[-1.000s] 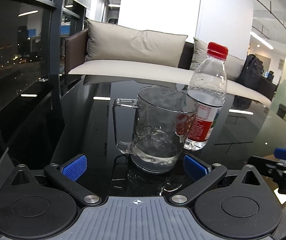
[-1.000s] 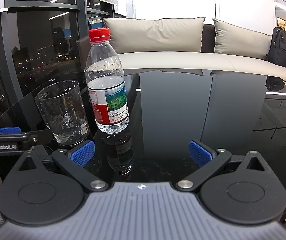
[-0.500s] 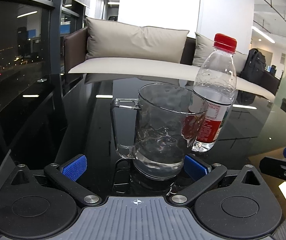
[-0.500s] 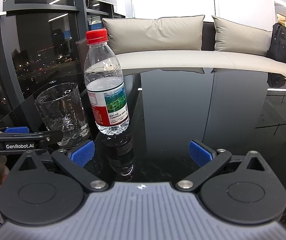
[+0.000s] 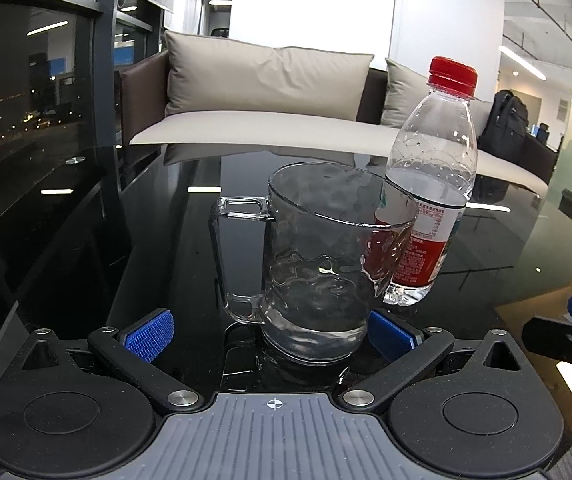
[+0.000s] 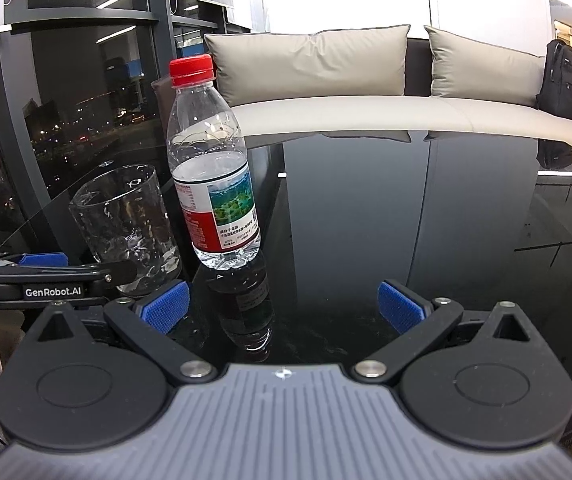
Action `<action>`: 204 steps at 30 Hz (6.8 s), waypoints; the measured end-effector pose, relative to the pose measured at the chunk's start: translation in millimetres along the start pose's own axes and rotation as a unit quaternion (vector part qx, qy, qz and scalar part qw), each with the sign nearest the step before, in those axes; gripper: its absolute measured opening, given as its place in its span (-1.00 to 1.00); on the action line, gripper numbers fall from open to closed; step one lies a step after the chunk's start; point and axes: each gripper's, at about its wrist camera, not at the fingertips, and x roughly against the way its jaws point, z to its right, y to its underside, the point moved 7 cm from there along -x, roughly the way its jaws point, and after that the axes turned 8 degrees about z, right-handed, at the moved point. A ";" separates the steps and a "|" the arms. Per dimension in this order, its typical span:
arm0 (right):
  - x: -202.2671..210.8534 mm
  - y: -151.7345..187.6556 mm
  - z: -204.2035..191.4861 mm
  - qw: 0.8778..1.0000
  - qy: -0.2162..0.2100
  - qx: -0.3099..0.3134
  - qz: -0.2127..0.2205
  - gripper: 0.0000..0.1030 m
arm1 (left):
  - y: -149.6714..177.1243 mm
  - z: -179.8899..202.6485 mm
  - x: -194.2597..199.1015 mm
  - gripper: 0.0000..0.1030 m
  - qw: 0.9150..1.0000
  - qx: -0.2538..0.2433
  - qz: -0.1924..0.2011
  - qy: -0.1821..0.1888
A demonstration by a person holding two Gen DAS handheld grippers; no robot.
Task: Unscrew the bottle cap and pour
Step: 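Move the left gripper toward the red-capped water bottle, then close the left gripper around the water bottle's body, then hold the bottle in the left gripper while the right gripper approaches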
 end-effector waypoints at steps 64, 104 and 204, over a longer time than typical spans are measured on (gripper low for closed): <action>-7.2 -18.2 47.3 0.999 0.025 -0.039 0.018 1.00 | -33.9 38.7 -16.2 0.99 0.997 -0.031 0.007 0.063; 8.6 -23.2 79.9 0.994 0.034 -0.098 0.029 1.00 | -30.5 81.3 -39.1 0.99 0.995 -0.040 0.004 0.089; -15.6 -17.4 51.0 0.999 0.028 -0.038 0.007 1.00 | -8.0 60.4 -8.5 0.13 0.994 -0.044 0.008 0.095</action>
